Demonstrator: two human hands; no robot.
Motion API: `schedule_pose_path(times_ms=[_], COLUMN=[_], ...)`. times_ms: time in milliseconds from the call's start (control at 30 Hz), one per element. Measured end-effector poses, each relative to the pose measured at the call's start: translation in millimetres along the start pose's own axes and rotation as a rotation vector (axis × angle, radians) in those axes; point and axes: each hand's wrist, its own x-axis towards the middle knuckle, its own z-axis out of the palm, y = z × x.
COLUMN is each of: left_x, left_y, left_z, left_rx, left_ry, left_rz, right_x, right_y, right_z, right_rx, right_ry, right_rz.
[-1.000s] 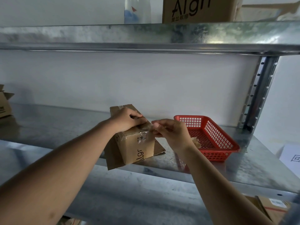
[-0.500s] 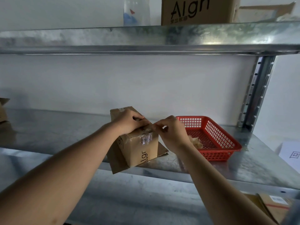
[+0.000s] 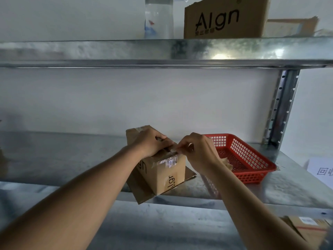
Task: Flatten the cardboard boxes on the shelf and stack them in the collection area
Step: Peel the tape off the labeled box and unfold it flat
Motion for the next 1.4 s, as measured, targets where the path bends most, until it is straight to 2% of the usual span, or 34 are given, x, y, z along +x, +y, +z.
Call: schedule_pose_path(times_ms=[233, 400, 600, 700, 767, 1100, 1267, 1400], left_x=[9, 17, 26, 29, 30, 35, 35, 34], left_y=[-8, -11, -15, -17, -17, -16, -12, -13], left_z=[-3, 2, 5, 7, 7, 11, 12, 10], left_rx=[-0.019, -0.031, -0.018, -0.009, -0.015, 0.001, 0.034, 0.021], left_ry=[0.019, 0.041, 0.027, 0.023, 0.032, 0.049, 0.067, 0.053], left_rz=[0.085, 0.079, 0.086, 0.067, 0.075, 0.087, 0.072, 0.083], right_x=[0, -5, -5, -2, -2, 2, 0, 4], right_y=[-10, -4, -3, -5, -7, -11, -17, -18], right_z=[9, 15, 31, 33, 34, 31, 30, 26], right_rx=[0.068, 0.464, 0.323, 0.168, 0.091, -0.103, 0.019, -0.038], right_ry=[-0.062, -0.022, 0.175, 0.178, 0.188, 0.172, 0.165, 0.167], right_rz=[0.038, 0.220, 0.214, 0.226, 0.167, 0.093, 0.193, 0.180])
